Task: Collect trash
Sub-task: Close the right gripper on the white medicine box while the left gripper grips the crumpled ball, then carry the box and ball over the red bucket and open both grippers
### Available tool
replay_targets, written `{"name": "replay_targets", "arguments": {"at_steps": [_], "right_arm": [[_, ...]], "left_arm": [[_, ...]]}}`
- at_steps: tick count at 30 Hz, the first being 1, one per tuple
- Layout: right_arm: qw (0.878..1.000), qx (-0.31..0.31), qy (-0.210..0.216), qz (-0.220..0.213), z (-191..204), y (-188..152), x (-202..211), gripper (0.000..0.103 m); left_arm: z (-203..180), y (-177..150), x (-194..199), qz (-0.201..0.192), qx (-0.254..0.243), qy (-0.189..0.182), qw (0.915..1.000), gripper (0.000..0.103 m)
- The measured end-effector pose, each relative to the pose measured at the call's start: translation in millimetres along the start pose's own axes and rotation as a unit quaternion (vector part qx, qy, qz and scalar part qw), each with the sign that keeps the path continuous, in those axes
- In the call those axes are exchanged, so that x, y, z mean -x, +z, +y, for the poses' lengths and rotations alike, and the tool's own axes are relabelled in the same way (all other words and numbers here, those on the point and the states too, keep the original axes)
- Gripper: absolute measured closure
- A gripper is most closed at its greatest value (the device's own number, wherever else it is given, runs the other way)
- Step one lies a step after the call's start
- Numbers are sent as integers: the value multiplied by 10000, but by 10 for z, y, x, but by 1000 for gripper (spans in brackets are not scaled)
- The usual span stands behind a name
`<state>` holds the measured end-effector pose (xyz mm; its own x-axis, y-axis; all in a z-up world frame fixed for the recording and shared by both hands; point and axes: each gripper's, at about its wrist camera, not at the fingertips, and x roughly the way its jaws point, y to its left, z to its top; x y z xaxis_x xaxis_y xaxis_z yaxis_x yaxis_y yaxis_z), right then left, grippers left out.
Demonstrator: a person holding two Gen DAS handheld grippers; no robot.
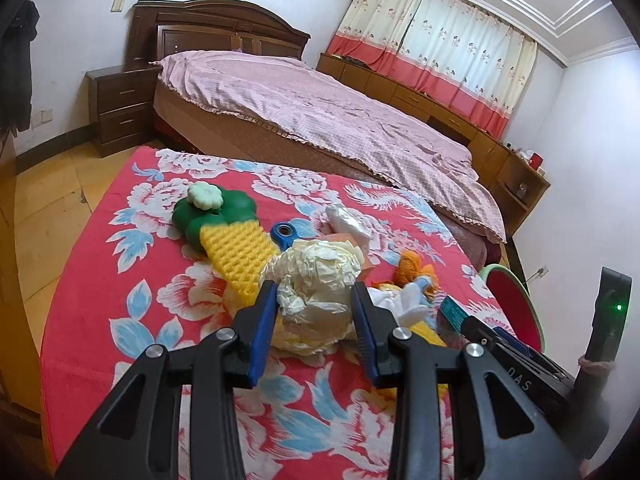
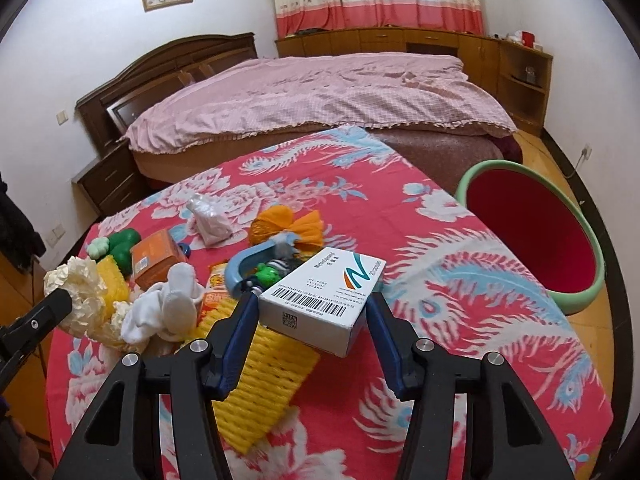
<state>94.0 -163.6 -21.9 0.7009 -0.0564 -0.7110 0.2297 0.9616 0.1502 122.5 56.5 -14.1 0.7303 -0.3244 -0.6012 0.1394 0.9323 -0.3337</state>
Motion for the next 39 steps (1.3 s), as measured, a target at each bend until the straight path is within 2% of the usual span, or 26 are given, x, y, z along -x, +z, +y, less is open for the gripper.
{"name": "replay_targets", "arguments": {"at_steps": [11,16,30,39], "right_arm": [[9993,-179,136,-291,-361,15,398,46],[9985,-296,213,-396,-558,56,482,46],[9937,-882,79,-692,-1314,175,665,46],[9894,-1300,-53,-642,-1864,217,572,46]], "left_arm": [[-335,-3,157,23,-43,-365,9993,65],[-520,5,136,73,-122,-400,9991,65],[-1212,5,-137,391,-621,-610,9954,65],[-1774,-32,-477,703,-1028,-836,9887,65]]}}
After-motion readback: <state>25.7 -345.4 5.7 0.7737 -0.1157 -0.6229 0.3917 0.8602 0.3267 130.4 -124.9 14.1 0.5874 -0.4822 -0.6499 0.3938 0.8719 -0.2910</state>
